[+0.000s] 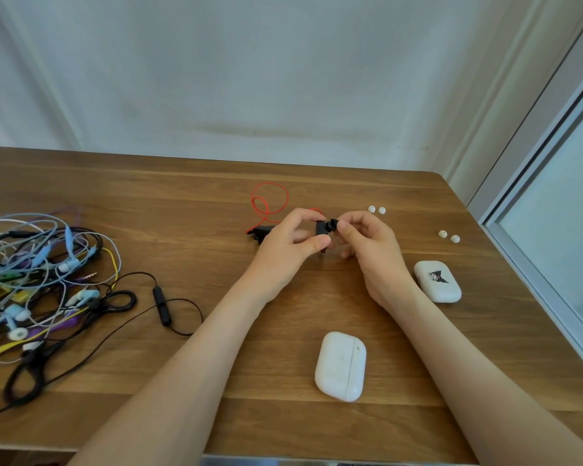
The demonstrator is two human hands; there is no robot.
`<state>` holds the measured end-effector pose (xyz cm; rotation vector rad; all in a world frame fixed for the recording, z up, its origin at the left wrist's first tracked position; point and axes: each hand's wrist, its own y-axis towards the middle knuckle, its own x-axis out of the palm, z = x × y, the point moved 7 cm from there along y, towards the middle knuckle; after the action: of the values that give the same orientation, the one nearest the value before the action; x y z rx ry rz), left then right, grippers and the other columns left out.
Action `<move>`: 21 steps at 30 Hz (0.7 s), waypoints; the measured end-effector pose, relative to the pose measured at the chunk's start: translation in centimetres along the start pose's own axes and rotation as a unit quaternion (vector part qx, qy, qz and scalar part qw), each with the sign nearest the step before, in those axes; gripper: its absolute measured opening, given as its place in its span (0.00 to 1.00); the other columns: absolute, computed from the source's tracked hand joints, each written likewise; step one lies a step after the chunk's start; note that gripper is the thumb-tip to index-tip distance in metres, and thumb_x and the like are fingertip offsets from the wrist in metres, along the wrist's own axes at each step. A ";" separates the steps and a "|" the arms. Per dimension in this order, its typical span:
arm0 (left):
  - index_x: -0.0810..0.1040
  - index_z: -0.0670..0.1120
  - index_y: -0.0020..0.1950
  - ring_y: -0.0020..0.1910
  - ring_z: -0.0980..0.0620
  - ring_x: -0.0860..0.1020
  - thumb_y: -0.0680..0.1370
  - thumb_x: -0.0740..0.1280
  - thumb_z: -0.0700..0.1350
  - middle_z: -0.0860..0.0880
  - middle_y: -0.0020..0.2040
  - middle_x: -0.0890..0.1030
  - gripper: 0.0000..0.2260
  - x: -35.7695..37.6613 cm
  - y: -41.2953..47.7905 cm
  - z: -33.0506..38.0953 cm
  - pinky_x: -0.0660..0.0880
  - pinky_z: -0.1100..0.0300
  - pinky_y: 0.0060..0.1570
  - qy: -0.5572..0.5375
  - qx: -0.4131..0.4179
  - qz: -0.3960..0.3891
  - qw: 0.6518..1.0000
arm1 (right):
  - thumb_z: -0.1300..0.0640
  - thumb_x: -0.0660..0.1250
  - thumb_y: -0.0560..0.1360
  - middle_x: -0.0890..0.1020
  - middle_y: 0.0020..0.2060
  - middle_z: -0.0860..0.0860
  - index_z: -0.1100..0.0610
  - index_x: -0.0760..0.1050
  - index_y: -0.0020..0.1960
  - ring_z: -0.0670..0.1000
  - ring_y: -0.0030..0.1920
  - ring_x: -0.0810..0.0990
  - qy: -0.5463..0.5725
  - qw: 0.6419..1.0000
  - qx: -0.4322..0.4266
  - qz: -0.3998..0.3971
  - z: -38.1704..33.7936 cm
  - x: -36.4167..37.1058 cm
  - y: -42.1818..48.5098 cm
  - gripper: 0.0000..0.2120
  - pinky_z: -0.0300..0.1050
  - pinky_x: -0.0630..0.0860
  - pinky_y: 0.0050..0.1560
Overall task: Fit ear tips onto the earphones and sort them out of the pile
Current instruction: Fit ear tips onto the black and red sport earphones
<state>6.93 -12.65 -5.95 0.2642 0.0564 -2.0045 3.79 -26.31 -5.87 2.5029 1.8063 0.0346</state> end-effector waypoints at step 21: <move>0.73 0.53 0.58 0.48 0.59 0.81 0.78 0.67 0.47 0.52 0.44 0.86 0.09 0.0 -0.3 0.5 0.71 0.56 0.60 -0.057 -0.002 -0.003 0.998 | 0.64 0.57 0.81 0.73 0.36 0.50 0.57 0.74 0.44 0.47 0.35 0.69 0.044 0.997 0.038 -0.047 0.4 0.0 0.4 0.10 0.41 0.69 0.37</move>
<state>6.62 -12.60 -5.53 0.1469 -0.0098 -2.0217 4.21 -26.43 -6.24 2.5009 1.9934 0.0758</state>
